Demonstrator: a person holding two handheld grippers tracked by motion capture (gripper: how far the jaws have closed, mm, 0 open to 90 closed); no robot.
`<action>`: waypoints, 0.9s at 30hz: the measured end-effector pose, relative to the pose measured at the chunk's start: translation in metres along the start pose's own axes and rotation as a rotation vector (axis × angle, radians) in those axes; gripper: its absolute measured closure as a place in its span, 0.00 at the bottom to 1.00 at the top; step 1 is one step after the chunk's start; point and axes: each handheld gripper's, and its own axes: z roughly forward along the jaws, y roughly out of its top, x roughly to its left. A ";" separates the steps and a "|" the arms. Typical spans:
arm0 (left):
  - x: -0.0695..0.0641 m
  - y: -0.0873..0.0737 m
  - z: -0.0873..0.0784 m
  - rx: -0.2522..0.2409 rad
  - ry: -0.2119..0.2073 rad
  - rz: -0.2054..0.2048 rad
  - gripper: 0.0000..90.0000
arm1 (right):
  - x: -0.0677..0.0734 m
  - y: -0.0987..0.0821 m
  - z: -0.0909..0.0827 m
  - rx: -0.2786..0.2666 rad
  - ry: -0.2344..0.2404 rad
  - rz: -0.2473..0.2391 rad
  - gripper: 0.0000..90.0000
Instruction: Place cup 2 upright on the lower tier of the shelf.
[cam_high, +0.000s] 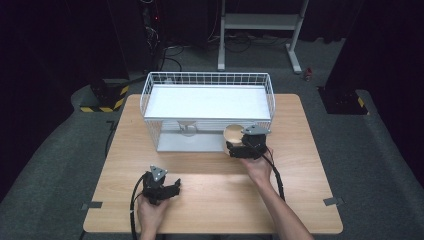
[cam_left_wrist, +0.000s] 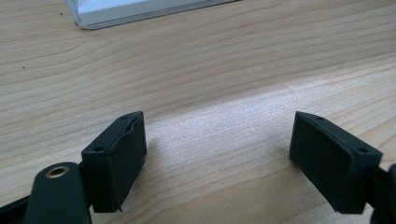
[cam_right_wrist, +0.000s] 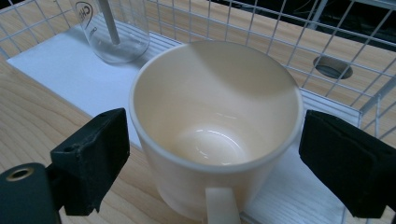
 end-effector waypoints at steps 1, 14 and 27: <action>0.000 0.000 0.000 0.000 0.000 0.000 0.21 | 0.000 -0.001 -0.002 -0.004 0.001 -0.002 0.10; 0.000 0.000 0.000 0.000 0.000 0.001 0.21 | 0.000 -0.022 -0.023 -0.028 0.016 0.018 0.27; 0.000 0.000 0.000 0.000 0.003 0.000 0.21 | 0.005 -0.042 -0.028 -0.004 0.004 0.053 0.44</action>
